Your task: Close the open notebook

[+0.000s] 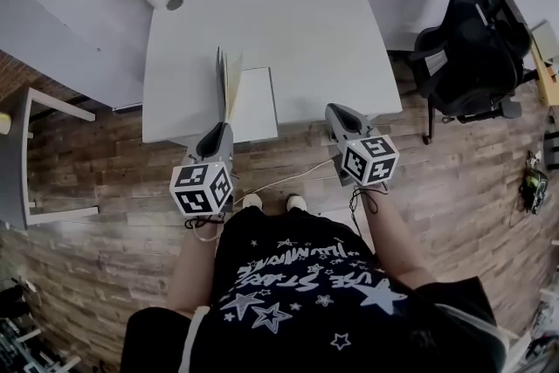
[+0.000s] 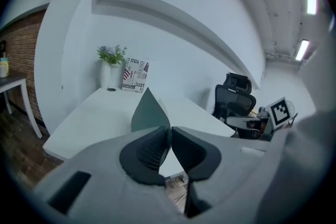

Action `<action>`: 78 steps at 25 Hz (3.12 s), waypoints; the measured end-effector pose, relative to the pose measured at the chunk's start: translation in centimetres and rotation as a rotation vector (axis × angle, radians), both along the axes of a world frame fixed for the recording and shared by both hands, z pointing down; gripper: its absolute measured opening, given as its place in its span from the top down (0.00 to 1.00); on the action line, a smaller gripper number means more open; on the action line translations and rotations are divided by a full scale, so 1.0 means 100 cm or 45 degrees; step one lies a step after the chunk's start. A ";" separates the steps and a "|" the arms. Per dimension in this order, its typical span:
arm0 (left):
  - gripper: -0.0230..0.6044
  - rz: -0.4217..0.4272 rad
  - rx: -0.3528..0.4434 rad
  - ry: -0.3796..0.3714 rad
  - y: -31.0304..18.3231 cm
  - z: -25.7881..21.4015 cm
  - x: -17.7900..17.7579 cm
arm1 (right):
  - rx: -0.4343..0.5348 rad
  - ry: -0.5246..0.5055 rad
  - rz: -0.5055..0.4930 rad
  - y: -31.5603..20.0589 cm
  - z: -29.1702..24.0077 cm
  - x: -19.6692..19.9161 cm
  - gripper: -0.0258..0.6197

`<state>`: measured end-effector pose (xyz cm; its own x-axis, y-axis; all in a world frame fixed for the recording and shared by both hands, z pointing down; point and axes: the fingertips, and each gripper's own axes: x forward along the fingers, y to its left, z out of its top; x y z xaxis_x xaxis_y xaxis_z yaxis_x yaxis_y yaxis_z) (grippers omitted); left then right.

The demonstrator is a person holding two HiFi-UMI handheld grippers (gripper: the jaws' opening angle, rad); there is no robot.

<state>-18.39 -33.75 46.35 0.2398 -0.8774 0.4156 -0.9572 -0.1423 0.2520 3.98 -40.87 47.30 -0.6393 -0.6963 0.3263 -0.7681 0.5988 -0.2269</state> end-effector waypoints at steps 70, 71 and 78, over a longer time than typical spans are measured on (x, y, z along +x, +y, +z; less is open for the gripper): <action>0.91 0.009 0.131 -0.089 0.181 -0.015 0.035 | 0.112 0.012 -0.054 0.165 -0.035 0.015 0.95; 0.92 0.007 0.133 -0.088 0.192 -0.015 0.033 | 0.120 0.019 -0.059 0.176 -0.037 0.013 0.95; 0.92 -0.005 0.166 -0.067 0.268 -0.014 0.033 | 0.164 0.052 -0.065 0.246 -0.042 0.015 0.95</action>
<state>-15.14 -6.94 44.92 0.2171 -0.9257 0.3096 -0.9692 -0.1667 0.1813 5.47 -16.31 43.07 -0.6631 -0.7009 0.2628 -0.7428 0.6595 -0.1152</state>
